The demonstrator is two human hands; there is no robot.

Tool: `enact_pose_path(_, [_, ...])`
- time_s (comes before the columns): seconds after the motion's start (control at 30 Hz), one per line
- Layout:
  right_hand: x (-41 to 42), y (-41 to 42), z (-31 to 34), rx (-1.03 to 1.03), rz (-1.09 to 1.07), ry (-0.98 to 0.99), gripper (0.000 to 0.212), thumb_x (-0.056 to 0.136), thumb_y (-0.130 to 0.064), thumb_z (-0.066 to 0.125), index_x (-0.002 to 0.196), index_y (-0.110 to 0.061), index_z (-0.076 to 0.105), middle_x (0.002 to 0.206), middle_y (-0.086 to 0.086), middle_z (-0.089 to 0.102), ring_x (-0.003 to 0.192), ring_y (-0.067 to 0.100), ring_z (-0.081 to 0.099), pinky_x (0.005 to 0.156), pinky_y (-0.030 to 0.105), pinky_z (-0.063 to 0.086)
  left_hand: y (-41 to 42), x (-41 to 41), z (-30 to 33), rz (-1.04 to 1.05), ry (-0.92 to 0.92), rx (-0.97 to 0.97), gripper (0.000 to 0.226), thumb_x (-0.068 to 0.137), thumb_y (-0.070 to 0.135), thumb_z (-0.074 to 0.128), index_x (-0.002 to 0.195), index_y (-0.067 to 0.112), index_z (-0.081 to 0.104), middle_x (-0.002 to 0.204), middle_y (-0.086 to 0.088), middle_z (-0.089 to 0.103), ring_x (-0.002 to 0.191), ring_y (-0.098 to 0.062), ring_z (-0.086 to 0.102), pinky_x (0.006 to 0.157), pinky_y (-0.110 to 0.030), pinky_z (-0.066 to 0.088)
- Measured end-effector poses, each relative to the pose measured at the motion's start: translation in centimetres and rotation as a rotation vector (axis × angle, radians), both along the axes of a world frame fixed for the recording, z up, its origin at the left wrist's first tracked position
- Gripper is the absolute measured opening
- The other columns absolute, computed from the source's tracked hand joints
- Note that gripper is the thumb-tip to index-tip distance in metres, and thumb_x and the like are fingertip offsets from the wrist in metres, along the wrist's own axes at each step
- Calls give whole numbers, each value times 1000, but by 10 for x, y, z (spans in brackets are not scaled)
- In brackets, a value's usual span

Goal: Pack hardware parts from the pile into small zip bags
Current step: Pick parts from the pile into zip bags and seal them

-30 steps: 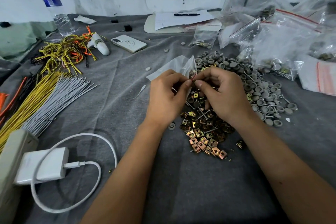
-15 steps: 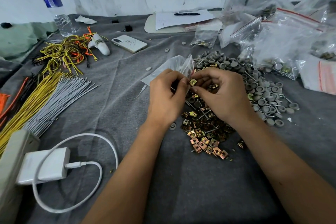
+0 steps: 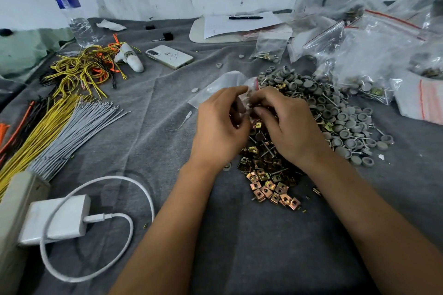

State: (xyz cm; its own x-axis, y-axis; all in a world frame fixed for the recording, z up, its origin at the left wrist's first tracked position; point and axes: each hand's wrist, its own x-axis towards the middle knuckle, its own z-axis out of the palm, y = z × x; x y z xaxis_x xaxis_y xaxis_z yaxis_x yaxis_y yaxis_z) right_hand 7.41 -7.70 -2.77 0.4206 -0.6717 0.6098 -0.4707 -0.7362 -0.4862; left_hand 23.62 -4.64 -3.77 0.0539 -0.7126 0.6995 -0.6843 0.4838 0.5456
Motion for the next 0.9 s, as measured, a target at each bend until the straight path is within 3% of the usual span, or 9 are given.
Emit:
enact_pose_path(0.17, [-2, -4, -1, 30, -57, 41, 23, 93, -7, 70, 116, -14, 73, 94, 1, 77, 82, 13, 71, 77, 36, 58, 3, -4, 5, 42, -20, -94, 40, 79, -4, 68, 118, 5, 73, 86, 1, 63, 70, -14, 58, 63, -35, 53])
enact_pose_path(0.3, [0, -3, 4, 66, -41, -68, 33, 90, -9, 76, 122, -15, 73, 102, -2, 77, 92, 6, 72, 86, 28, 60, 4, -5, 7, 108, 4, -98, 46, 81, -8, 67, 123, 9, 73, 95, -4, 62, 63, -12, 56, 61, -32, 52])
enact_pose_path(0.43, [-4, -4, 8, 18, -103, -231, 23, 89, -10, 78, 112, -11, 73, 100, -6, 74, 92, -1, 70, 83, 19, 58, 5, -1, 10, 230, 46, -76, 59, 78, -10, 64, 133, 13, 65, 96, -2, 61, 58, -9, 54, 61, -13, 45])
enact_pose_path(0.5, [-9, -6, 7, 8, -161, -234, 19, 89, -9, 77, 108, -12, 74, 98, -7, 72, 89, -4, 67, 81, 13, 54, 7, 0, 13, 308, 96, -91, 50, 79, -8, 64, 125, 13, 66, 95, 0, 60, 60, -9, 55, 64, -10, 42])
enact_pose_path(0.57, [-13, -9, 5, -3, -245, -124, 15, 90, -11, 77, 105, -14, 75, 100, -4, 73, 90, 5, 66, 84, 20, 53, 8, 1, 14, 385, 141, -128, 31, 81, -6, 65, 108, 9, 69, 93, -1, 60, 62, -5, 53, 64, -10, 42])
enact_pose_path(0.67, [-13, -15, -1, -24, -362, 111, 21, 88, -16, 78, 109, -19, 76, 107, 2, 69, 110, 23, 55, 90, 29, 41, 8, 2, 12, 444, 196, -146, 12, 84, -4, 66, 92, 5, 70, 90, -4, 60, 67, -6, 53, 65, -10, 43])
enact_pose_path(0.8, [-7, -19, -3, -10, -376, 344, 37, 92, -24, 74, 129, -24, 71, 116, 5, 57, 119, 29, 40, 96, 39, 44, 6, 0, 9, 443, 199, -57, 8, 84, 0, 68, 85, 8, 68, 83, -2, 60, 69, -7, 51, 66, -9, 38])
enact_pose_path(0.9, [-6, -21, 0, 27, -381, 357, 35, 90, -31, 76, 123, -21, 74, 115, 6, 56, 120, 30, 40, 99, 43, 45, 5, 0, 8, 420, 218, -33, 8, 84, 2, 69, 84, 10, 67, 79, -2, 60, 68, -10, 52, 63, -15, 39])
